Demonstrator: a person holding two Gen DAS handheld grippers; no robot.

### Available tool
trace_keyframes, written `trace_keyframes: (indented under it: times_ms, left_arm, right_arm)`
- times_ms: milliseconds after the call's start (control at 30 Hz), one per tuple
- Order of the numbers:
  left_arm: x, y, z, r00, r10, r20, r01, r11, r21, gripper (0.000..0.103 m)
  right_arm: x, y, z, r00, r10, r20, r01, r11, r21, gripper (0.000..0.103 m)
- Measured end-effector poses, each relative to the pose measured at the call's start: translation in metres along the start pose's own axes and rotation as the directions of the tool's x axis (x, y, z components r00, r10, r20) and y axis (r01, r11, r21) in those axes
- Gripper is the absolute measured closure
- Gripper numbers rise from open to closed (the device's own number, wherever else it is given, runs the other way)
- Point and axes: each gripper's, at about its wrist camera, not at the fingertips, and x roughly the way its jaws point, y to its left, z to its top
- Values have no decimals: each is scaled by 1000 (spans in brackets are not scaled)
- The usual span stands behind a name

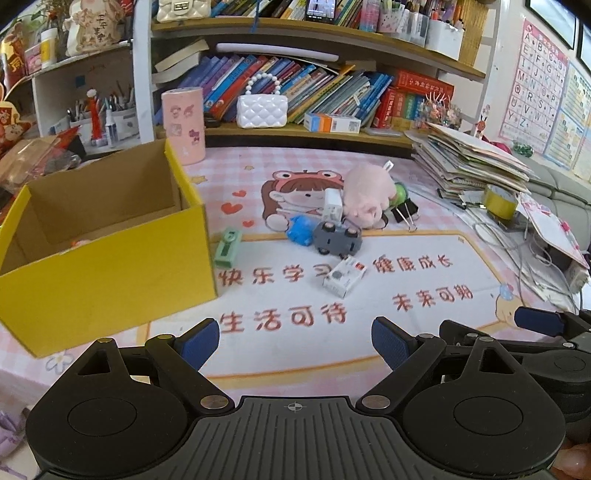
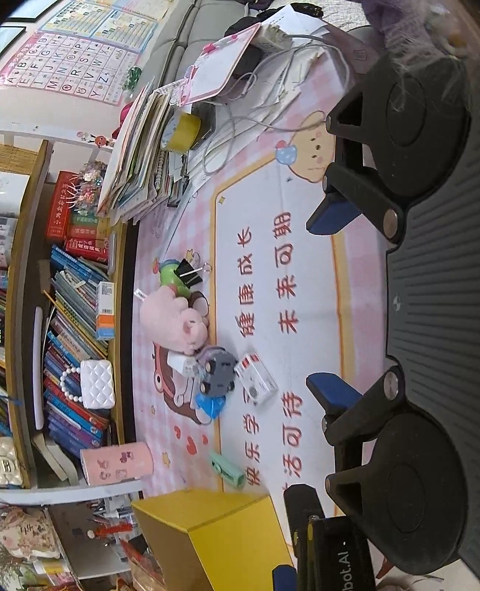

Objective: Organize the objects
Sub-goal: 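Move both tools back toward the remaining toys on the mat, then grasp the small white box with the left tool while the right tool grasps the black binder clip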

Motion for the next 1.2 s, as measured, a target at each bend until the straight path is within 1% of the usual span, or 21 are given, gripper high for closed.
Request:
trace_keyframes:
  times_ms: [267,467,533,567,633,700,800,933,1000,1200]
  left_arm:
    - [31,-18,17,1000,1,-27,-2,1000,-26,12]
    - [51,-33,27,999,9,-41,-10,999,-44,15]
    - [58,-38,29,999,17,-49,-19,999,-50,19]
    - [61,-39,30,998,21,-53,-24,998,-53,20]
    - [67,-42,32,997,36,-66,-40,997,-61,25]
    - [76,-46,33,995,54,-80,-59,996,-61,29]
    - [92,-53,37,993,82,-90,-86,995,-40,34]
    - [118,-62,43,987,108,-122,-114,993,-43,34]
    - [129,-67,45,986,102,-135,-110,993,-49,34]
    - [159,-76,46,979,126,-158,-130,991,-10,34]
  right_arm:
    - [29,-25,18,1000,-18,-25,18,1000,-9,20]
    - [49,-44,32,1000,-8,-25,8,1000,-12,25]
    - [57,-49,37,1000,5,-26,-5,1000,-15,27]
    - [60,-51,39,1000,13,-25,-13,1000,-17,31]
    - [67,-55,43,999,31,-25,-32,999,-25,33]
    - [73,-58,47,999,48,-26,-49,998,-28,34]
    - [85,-65,53,997,69,-30,-70,997,-28,35]
    - [100,-74,62,996,83,-31,-84,996,-29,35]
    - [106,-79,66,995,91,-36,-92,995,-34,35]
    - [124,-92,77,994,99,-40,-101,994,-43,35]
